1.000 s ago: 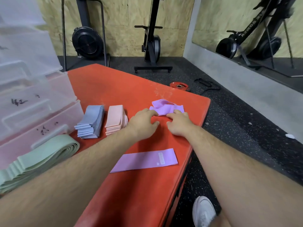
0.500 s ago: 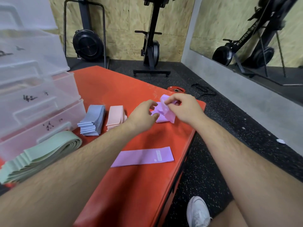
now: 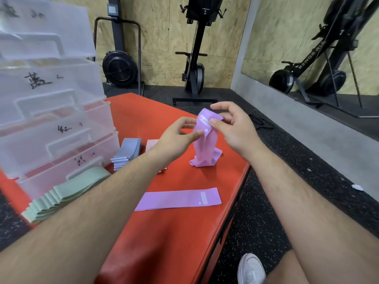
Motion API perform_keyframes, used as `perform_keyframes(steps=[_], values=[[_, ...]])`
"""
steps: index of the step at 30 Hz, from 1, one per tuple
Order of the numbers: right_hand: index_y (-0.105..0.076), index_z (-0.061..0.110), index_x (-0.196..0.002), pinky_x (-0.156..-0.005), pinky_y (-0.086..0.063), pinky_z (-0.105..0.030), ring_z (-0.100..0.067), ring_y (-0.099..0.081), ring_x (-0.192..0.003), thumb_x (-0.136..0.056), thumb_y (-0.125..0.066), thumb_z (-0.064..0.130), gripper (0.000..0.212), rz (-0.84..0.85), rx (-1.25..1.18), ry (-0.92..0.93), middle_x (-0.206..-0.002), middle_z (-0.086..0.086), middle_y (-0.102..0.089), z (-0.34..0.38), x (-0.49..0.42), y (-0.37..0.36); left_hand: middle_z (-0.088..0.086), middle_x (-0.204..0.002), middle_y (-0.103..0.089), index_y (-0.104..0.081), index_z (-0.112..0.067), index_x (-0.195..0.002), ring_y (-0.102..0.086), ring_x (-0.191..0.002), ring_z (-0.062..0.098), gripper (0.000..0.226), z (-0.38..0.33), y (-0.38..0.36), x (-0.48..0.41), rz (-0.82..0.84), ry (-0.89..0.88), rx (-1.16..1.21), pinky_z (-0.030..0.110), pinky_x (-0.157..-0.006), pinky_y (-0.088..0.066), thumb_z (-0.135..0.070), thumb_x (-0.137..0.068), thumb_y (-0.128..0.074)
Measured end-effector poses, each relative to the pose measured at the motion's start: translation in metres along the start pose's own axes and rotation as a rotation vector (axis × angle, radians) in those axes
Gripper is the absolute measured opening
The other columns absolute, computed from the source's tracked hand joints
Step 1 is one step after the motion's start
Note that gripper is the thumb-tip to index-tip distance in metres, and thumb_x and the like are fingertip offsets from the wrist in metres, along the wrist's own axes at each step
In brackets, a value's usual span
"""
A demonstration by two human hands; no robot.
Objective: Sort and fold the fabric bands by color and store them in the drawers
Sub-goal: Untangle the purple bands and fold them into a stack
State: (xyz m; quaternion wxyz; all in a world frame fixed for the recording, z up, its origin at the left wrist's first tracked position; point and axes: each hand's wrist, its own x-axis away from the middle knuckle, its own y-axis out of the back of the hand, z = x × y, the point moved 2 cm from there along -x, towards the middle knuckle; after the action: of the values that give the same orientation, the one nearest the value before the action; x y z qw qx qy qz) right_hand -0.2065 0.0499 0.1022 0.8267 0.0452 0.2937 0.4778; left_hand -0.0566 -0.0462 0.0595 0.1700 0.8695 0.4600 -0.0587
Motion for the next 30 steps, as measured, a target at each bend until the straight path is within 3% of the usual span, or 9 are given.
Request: perform_keyframes(steps=[5,8,14,16,19,22,24,27,30], values=[[-0.065,0.029,-0.112,-0.085,-0.050,-0.024,-0.008,-0.065,-0.095,-0.092,-0.062,0.011,0.027,-0.049,0.023,-0.026,-0.103,0.008,-0.071,-0.004,-0.001,-0.005,-0.007,-0.086,-0.064,-0.064,-0.015,-0.097,-0.054,-0.075,0.008,0.020,0.008,0.001,0.000,0.046,0.093,-0.044,0.024,-0.069,-0.041,-0.033,-0.089,-0.070],[-0.066,0.027,-0.111,-0.086,-0.048,-0.021,-0.005,-0.063,-0.102,-0.093,-0.060,0.012,0.024,-0.115,0.070,-0.048,-0.109,0.013,-0.069,-0.008,-0.002,-0.004,-0.002,-0.088,-0.067,-0.065,-0.012,-0.095,-0.056,-0.078,0.011,0.021,0.009,0.002,-0.001,0.054,0.134,-0.063,0.027,-0.073,-0.043,-0.030,-0.087,-0.072],[-0.066,0.028,-0.110,-0.067,-0.041,-0.003,0.002,-0.059,-0.086,-0.093,-0.060,0.015,0.022,-0.163,0.162,-0.119,-0.110,0.011,-0.067,-0.021,-0.003,0.003,0.005,-0.101,-0.073,-0.065,-0.013,-0.094,-0.067,-0.095,0.023,0.016,0.018,0.000,0.002,0.154,0.172,-0.150,0.039,-0.089,-0.052,-0.027,-0.088,-0.072],[-0.065,0.033,-0.109,-0.077,-0.046,-0.011,-0.002,-0.056,-0.083,-0.089,-0.057,0.010,0.031,-0.146,0.271,-0.122,-0.121,0.006,-0.058,-0.027,-0.003,0.003,0.007,-0.094,-0.073,-0.065,-0.011,-0.093,-0.065,-0.086,0.020,0.014,0.014,0.001,-0.001,0.110,0.131,-0.104,0.041,-0.089,-0.052,-0.023,-0.089,-0.071],[-0.067,0.037,-0.103,-0.098,-0.043,-0.022,-0.011,-0.054,-0.109,-0.083,-0.053,0.003,0.042,-0.061,0.347,-0.048,-0.131,0.006,-0.041,-0.028,0.001,-0.002,0.006,-0.086,-0.069,-0.065,-0.014,-0.091,-0.060,-0.081,0.016,0.010,0.006,0.003,-0.003,0.069,0.072,-0.006,0.036,-0.080,-0.046,-0.021,-0.088,-0.071],[-0.067,0.036,-0.100,-0.086,-0.047,-0.015,-0.009,-0.060,-0.099,-0.078,-0.057,0.006,0.038,0.124,0.193,-0.038,-0.125,0.006,-0.055,-0.017,0.006,-0.009,0.007,-0.085,-0.068,-0.066,-0.021,-0.086,-0.058,-0.078,0.014,0.008,0.002,0.005,-0.004,0.026,0.037,0.047,0.033,-0.074,-0.045,-0.027,-0.087,-0.072],[-0.068,0.029,-0.106,-0.083,-0.051,-0.019,-0.011,-0.064,-0.096,-0.075,-0.063,0.014,0.035,0.191,0.117,-0.061,-0.117,0.004,-0.065,-0.014,0.006,-0.014,0.002,-0.082,-0.067,-0.066,-0.022,-0.087,-0.055,-0.073,0.010,0.007,-0.004,0.007,-0.003,-0.010,0.016,0.066,0.024,-0.067,-0.042,-0.026,-0.090,-0.070],[-0.070,0.017,-0.101,-0.079,-0.052,-0.024,-0.009,-0.064,-0.084,-0.084,-0.066,0.009,0.020,0.102,0.155,-0.010,-0.098,0.002,-0.072,-0.013,0.004,-0.015,-0.004,-0.080,-0.067,-0.063,-0.021,-0.090,-0.059,-0.069,0.002,0.007,-0.012,0.009,-0.002,-0.011,-0.014,0.087,0.014,-0.060,-0.042,-0.025,-0.093,-0.066],[-0.071,0.017,-0.094,-0.070,-0.048,-0.021,-0.003,-0.059,-0.074,-0.090,-0.061,0.008,0.015,-0.014,0.145,0.021,-0.086,0.007,-0.070,-0.007,0.000,-0.014,-0.003,-0.085,-0.068,-0.062,-0.023,-0.090,-0.057,-0.073,0.006,0.008,-0.008,0.009,0.000,0.033,0.013,0.055,0.020,-0.064,-0.041,-0.029,-0.094,-0.065]])
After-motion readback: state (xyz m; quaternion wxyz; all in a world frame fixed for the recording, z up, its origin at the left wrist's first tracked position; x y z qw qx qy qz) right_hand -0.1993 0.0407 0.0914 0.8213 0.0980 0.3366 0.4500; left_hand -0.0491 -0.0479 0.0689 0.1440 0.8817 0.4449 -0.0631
